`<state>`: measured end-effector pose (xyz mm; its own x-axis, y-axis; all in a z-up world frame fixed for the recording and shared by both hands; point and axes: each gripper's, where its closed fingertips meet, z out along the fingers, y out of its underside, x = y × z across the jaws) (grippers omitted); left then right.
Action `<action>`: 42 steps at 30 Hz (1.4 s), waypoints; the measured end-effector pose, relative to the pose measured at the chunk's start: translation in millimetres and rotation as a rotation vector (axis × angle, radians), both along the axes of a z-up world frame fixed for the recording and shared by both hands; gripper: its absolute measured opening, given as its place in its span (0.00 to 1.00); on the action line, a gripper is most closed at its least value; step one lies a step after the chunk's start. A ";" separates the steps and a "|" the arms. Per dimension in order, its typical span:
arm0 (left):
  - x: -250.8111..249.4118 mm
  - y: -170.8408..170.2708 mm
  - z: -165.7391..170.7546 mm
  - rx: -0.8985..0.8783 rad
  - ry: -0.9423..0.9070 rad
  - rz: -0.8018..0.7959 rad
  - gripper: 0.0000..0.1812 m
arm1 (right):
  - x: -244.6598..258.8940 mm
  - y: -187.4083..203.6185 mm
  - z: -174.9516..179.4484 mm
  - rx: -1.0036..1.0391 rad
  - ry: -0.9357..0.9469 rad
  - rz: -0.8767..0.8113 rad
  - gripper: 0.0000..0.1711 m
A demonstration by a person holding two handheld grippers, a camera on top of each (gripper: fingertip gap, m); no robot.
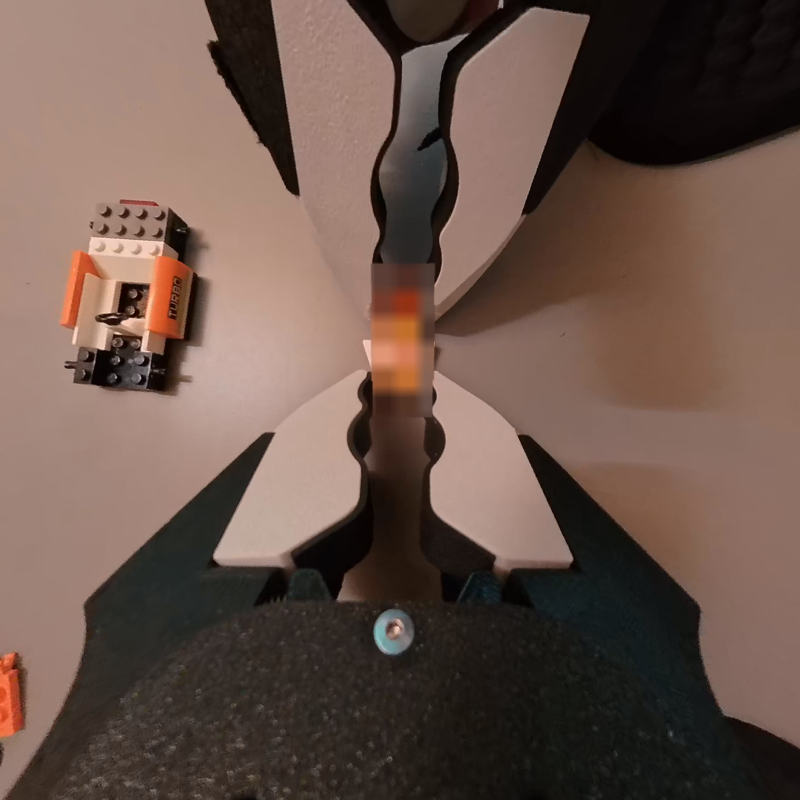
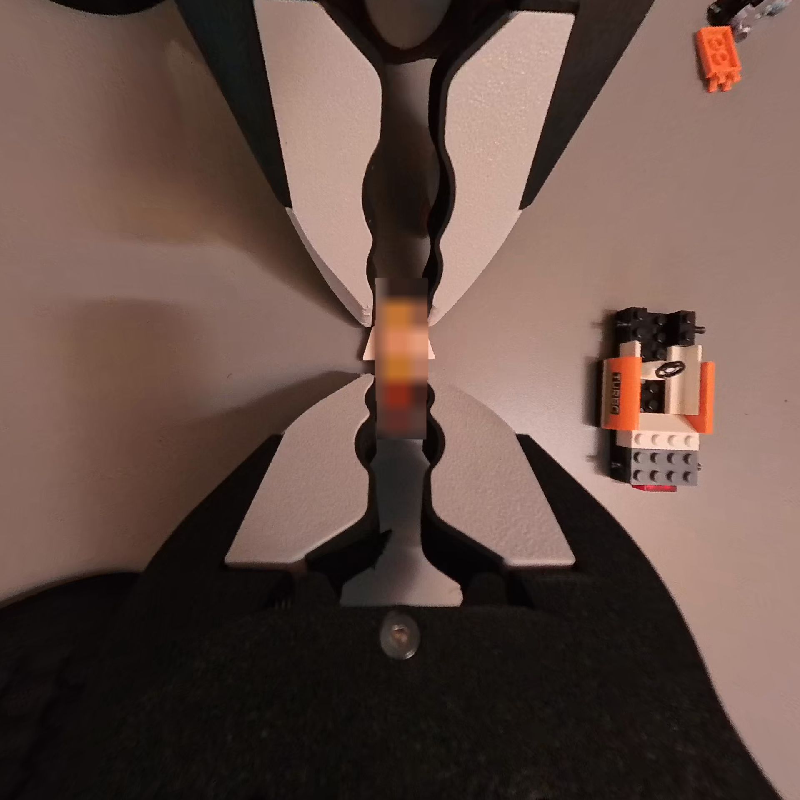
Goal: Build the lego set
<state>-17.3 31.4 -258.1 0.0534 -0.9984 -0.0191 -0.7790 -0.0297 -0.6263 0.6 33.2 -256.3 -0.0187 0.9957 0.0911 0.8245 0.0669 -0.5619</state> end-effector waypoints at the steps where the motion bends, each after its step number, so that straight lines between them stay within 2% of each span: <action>1: 0.1 -0.5 -0.1 -0.002 0.000 -0.001 0.11 | 0.0 0.0 -0.1 -0.004 0.002 -0.002 0.10; 10: -0.7 -1.2 -1.6 -0.005 -0.002 -0.005 0.11 | -2.6 -1.9 2.5 -0.079 0.059 -0.021 0.12; 17: 0.0 -3.5 -1.7 0.019 -0.011 -0.021 0.11 | -7.9 4.1 14.9 -0.375 0.181 -0.077 0.18; 22: 0.5 -3.9 -1.3 0.025 -0.016 -0.015 0.11 | -11.8 7.8 9.3 -0.520 0.131 -0.097 0.18; 35: 2.6 -6.7 4.8 0.128 -0.069 -0.034 0.11 | -17.7 -1.0 5.7 -0.551 0.082 -0.031 0.15; 38: 3.6 -7.3 12.0 0.163 -0.098 -0.041 0.11 | -17.7 -4.8 11.1 -0.583 0.085 -0.018 0.11; 42: 5.5 -9.1 25.2 0.234 -0.134 -0.053 0.10 | -16.3 -6.4 21.4 -0.626 0.091 -0.014 0.11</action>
